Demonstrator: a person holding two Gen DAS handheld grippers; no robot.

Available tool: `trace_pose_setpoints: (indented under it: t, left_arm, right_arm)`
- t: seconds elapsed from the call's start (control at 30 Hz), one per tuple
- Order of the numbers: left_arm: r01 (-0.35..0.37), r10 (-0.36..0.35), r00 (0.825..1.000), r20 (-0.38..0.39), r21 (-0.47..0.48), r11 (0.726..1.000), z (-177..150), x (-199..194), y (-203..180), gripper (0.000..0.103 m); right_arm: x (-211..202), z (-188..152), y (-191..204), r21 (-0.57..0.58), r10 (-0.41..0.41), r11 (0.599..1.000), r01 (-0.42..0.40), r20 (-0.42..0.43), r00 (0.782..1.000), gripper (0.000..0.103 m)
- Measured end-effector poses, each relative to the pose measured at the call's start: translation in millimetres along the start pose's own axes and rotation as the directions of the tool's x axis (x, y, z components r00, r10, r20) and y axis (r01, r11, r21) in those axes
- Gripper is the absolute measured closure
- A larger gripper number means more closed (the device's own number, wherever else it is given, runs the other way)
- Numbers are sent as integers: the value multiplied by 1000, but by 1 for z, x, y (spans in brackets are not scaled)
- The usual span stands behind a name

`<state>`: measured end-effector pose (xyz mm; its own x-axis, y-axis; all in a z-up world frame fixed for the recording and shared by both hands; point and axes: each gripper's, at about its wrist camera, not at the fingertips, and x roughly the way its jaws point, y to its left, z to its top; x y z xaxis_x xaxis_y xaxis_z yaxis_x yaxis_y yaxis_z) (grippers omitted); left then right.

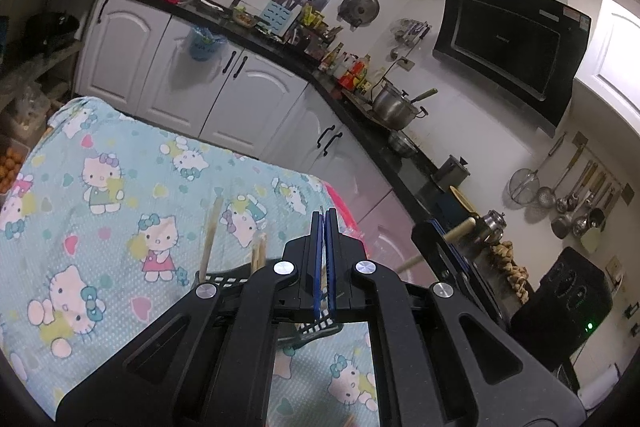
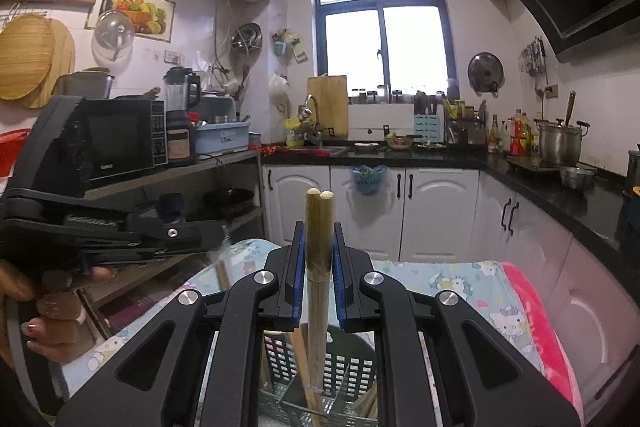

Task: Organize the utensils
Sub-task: 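Carry the upright chopstick over the green caddy with the right gripper, then lower the chopstick into the caddy and open the right gripper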

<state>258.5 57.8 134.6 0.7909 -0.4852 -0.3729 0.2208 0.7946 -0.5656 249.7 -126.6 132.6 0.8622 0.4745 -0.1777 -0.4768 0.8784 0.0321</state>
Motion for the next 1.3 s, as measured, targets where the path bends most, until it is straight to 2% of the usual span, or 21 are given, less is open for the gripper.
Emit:
trace_pose_setpoints:
  t: [0.5, 0.53, 0.63, 0.67, 0.7, 0.77, 0.87, 1.1, 1.17, 1.3]
  left_arm:
    - [-40, 41, 998, -49, 21, 999, -21, 11, 13, 103]
    - [-44, 45, 998, -51, 22, 999, -22, 11, 13, 103]
    - [-61, 62, 997, -49, 29, 998, -25, 10, 15, 103]
    - [-67, 69, 997, -46, 30, 997, -26, 9, 15, 101]
    - [-73, 74, 996, -42, 30, 997, -27, 7, 16, 99]
    - [-81, 82, 996, -37, 28, 996, -28, 4, 17, 86]
    - [-92, 93, 995, -23, 29, 995, -29, -2, 18, 77]
    - [-125, 125, 992, -4, 32, 992, -34, -17, 21, 54]
    - [-130, 130, 991, -1, 28, 991, -36, -21, 23, 43]
    - [-156, 156, 988, 12, 34, 987, -43, -28, 24, 34]
  right_arm:
    - [25, -30, -5, 13, -55, 998, 56, -65, 996, 90]
    - [26, -32, -6, 18, -61, 998, 62, -74, 995, 89]
    - [25, -36, -11, 33, -68, 997, 71, -88, 994, 77]
    - [24, -38, -13, 44, -65, 997, 69, -93, 994, 76]
    - [22, -39, -14, 46, -65, 997, 69, -94, 993, 76]
    - [20, -42, -16, 47, -67, 996, 72, -104, 992, 73]
    - [14, -46, -20, 59, -65, 996, 72, -116, 991, 67]
    - [-1, -53, -24, 76, -70, 994, 81, -144, 987, 62]
    - [-6, -55, -25, 82, -66, 993, 79, -150, 987, 59]
    - [-16, -58, -24, 80, -66, 994, 80, -163, 984, 56]
